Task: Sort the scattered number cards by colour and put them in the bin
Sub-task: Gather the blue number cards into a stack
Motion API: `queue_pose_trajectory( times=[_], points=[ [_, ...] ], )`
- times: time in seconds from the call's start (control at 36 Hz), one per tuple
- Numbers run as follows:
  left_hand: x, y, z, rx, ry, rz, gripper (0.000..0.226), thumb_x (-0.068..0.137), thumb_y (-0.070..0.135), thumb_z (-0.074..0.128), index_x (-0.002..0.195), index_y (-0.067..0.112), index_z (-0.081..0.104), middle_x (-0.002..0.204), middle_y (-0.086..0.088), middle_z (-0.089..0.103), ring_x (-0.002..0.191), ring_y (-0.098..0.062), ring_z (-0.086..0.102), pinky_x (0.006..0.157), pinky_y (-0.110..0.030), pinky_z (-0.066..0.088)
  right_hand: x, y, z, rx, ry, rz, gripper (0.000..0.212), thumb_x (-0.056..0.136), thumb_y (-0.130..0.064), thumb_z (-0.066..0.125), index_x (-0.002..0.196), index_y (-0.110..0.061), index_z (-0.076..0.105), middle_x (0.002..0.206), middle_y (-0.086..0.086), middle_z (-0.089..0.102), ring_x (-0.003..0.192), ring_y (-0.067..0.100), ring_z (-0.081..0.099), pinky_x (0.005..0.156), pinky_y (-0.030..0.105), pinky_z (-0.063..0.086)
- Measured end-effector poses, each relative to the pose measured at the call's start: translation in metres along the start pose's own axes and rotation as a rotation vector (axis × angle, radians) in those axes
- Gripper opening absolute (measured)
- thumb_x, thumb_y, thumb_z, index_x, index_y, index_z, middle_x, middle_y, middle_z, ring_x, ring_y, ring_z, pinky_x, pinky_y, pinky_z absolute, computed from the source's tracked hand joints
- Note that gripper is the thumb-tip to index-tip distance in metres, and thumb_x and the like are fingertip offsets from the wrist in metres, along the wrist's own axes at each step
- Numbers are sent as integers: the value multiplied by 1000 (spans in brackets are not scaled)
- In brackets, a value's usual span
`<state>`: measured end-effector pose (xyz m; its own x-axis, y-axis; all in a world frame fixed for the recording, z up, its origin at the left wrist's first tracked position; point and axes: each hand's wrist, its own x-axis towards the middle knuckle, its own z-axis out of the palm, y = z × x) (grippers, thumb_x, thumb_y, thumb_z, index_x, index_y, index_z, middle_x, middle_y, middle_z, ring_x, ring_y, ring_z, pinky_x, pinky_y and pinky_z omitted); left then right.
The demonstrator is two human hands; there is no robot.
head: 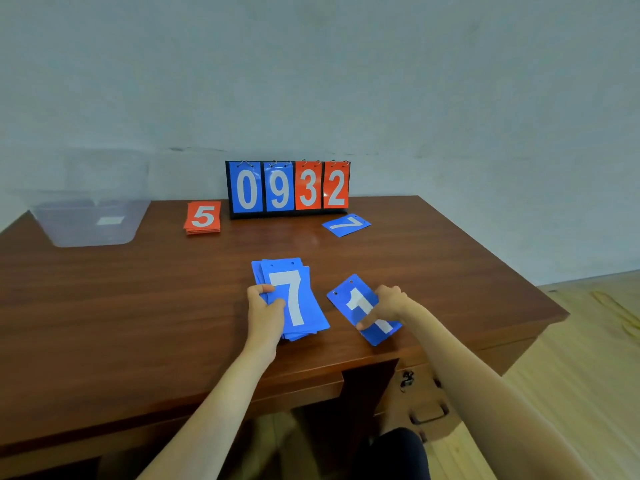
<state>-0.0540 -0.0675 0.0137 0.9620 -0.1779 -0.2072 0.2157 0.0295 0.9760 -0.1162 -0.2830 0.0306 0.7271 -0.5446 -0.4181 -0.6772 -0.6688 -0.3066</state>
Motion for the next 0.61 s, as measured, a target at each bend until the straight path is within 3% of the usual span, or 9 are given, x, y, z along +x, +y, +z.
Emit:
queue_pose_trajectory(
  times=[0.08,0.14,0.22,0.36,0.47,0.61],
  points=[
    [-1,-1,-3,2,5,3,24,94,1,44,111,18,41,90,8,45,71,-12,53,55,-26,40,2,7,1,173,189,-88,34,85,-20,68,111,-9,51,124,11,55,97,21,51,76,31,43],
    [0,-2,-5,4,4,1,24,94,1,44,112,18,41,91,8,45,72,-12,53,55,-26,41,0,11,0,354,377,-128,13,91,-13,56,104,-10,52,117,10,60,93,21,52,71,28,38],
    [2,-3,-5,9,5,-7,25,95,2,44,113,19,41,92,8,45,74,-13,55,55,-26,41,-5,6,-5,647,511,-188,13,96,-13,49,107,-10,53,112,7,60,88,16,53,61,26,41],
    [6,-2,3,-6,1,-7,21,95,4,44,110,19,40,92,7,46,74,-12,56,54,-25,42,-7,-20,-6,918,406,-227,27,93,-23,59,116,-14,47,109,0,57,91,11,60,58,21,45],
    [13,-3,12,-51,-17,-7,19,95,5,44,107,19,42,91,2,49,71,-14,53,52,-26,39,-2,-40,5,888,388,-255,16,89,-23,64,94,-12,53,92,1,58,76,11,55,56,20,40],
    [25,-2,23,-110,-62,15,13,94,12,52,101,20,45,98,-2,54,79,-19,58,56,-28,43,19,-64,16,798,300,-281,26,84,-29,68,75,-12,51,76,1,54,72,15,49,61,28,39]
  ],
)
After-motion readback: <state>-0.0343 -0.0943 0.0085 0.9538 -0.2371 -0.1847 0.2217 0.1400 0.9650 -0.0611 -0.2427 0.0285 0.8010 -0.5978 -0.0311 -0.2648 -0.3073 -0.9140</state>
